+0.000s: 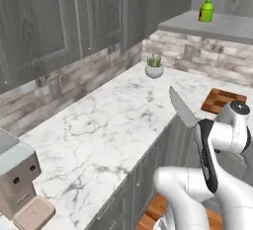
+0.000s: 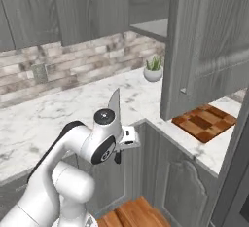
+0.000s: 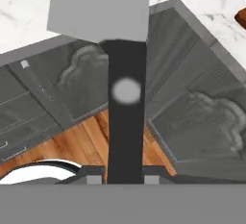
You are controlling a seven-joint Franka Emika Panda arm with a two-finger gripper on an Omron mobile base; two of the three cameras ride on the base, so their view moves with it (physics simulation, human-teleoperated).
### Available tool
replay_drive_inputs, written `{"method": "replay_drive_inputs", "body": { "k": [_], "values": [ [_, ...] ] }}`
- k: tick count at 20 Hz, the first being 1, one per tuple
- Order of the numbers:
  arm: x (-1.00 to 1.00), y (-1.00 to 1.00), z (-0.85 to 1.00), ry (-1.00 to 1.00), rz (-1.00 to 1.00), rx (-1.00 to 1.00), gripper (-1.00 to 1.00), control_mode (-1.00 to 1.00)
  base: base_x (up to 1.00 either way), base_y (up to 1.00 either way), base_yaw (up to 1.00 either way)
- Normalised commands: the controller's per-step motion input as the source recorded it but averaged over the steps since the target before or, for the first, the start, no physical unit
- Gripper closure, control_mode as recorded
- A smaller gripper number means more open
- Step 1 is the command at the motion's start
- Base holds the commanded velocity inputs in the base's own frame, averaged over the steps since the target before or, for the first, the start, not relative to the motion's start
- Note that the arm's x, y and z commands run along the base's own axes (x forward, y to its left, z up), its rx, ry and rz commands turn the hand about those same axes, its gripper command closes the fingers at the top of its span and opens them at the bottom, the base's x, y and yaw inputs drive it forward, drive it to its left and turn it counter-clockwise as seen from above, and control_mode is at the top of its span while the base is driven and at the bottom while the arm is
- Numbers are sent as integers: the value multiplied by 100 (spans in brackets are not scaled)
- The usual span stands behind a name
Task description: Move the cutting board and knife to the sink. Then move spray from the cabinet to the counter.
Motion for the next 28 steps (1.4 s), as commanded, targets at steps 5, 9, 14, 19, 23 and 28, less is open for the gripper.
{"method": "replay_drive_inputs", "body": {
  "k": [5, 9, 14, 19, 23, 28],
  "values": [
    [0, 0, 0, 0, 0, 0, 100, 100, -93, 5, 49],
    [0, 0, 0, 0, 0, 0, 100, 100, -68, 38, 52],
    [0, 0, 0, 0, 0, 0, 100, 100, -50, 78, 56],
    [0, 0, 0, 0, 0, 0, 100, 100, -34, 72, 58],
    [0, 0, 0, 0, 0, 0, 100, 100, -30, 67, 65],
    [0, 0, 0, 0, 0, 0, 100, 100, -34, 80, 68]
  ]
}}
